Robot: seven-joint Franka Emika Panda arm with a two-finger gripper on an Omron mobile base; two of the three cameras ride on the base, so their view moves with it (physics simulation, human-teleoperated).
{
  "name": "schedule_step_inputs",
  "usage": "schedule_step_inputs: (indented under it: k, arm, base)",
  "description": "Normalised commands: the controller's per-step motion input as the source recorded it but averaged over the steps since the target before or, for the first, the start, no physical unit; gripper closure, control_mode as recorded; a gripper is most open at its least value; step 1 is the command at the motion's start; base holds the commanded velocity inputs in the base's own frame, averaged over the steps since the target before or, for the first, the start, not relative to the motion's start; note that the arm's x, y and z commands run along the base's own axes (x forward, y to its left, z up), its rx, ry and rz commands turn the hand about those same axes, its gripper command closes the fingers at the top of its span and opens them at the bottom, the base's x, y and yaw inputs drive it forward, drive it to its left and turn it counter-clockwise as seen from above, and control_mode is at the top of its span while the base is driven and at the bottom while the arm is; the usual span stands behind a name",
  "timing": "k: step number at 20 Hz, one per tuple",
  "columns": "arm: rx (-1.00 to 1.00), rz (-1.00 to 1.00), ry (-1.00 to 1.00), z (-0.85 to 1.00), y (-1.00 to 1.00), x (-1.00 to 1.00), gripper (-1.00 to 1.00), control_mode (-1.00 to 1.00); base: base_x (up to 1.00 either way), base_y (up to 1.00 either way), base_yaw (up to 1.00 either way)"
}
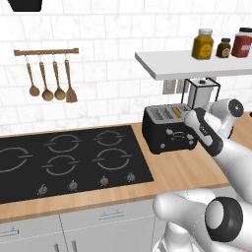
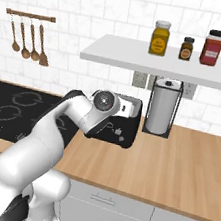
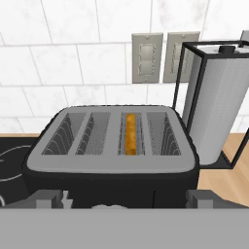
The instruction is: Start the toaster. Once the lever pops up, take the bread to the plate on the dining counter.
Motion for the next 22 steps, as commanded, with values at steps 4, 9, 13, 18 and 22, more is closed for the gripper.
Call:
schedule_step_inputs:
  k: [4,9,13,18,22]
  arm:
    - [0.0,0.0,0.0,0.0,0.0,0.0,-1.0,-1.0]
    - [0.0,0.0,0.0,0.0,0.0,0.0,-1.0,-1.0]
    - [0.0,0.0,0.0,0.0,0.0,0.0,-1.0,-1.0]
    - [0.0,0.0,0.0,0.0,0.0,0.0,-1.0,-1.0]
    - [0.0,0.0,0.0,0.0,0.0,0.0,-1.0,-1.0]
  base:
    - [0.0,0.0,0.0]
    - [0.0,0.0,0.0]
    - [0.0,0.0,0.0]
    - [0.0,0.0,0.0]
    - [0.0,0.0,0.0]
